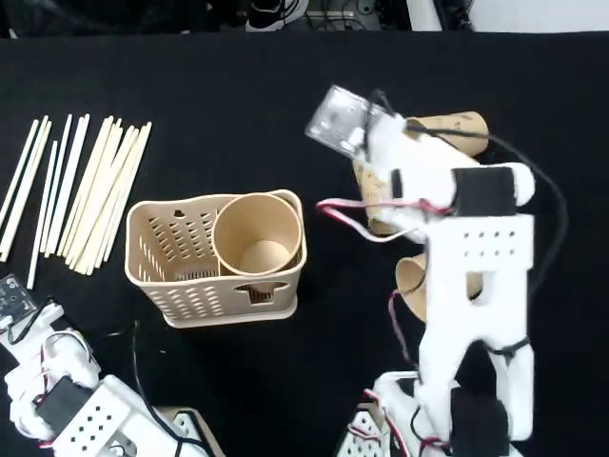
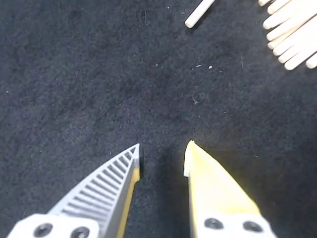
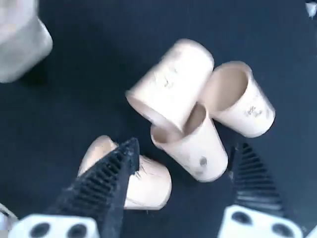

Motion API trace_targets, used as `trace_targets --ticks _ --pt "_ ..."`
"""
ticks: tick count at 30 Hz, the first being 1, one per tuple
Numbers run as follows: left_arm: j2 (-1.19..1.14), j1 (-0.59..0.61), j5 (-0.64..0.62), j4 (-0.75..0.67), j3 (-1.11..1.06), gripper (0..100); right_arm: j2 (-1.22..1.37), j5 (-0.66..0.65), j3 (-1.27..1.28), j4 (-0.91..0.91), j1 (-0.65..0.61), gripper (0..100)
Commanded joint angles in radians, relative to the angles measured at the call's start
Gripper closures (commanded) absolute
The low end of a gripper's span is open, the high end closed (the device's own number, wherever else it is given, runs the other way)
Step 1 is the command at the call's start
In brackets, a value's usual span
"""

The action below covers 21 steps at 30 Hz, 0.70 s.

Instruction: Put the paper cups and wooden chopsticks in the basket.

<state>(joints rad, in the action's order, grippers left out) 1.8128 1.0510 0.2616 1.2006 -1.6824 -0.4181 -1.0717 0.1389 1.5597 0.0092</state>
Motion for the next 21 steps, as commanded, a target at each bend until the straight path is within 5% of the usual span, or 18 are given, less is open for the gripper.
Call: trace_targets --ticks 1,5,13,21 --pt "0.008 -0.010 0.008 -0.005 -0.018 85 -0.005 -0.173 0.263 -0.233 0.107 69.5" --pt "0.008 -0.010 0.008 -0.005 -0.018 85 -0.004 -0.298 0.530 -0.514 0.141 69.5" --pt "0.008 -0.010 0.008 -0.005 -0.018 85 0.004 -0.288 0.857 -1.040 0.121 71.1" --pt "0.008 -0.010 0.008 -0.005 -0.018 85 -0.004 -0.109 1.018 -1.452 0.120 98.8"
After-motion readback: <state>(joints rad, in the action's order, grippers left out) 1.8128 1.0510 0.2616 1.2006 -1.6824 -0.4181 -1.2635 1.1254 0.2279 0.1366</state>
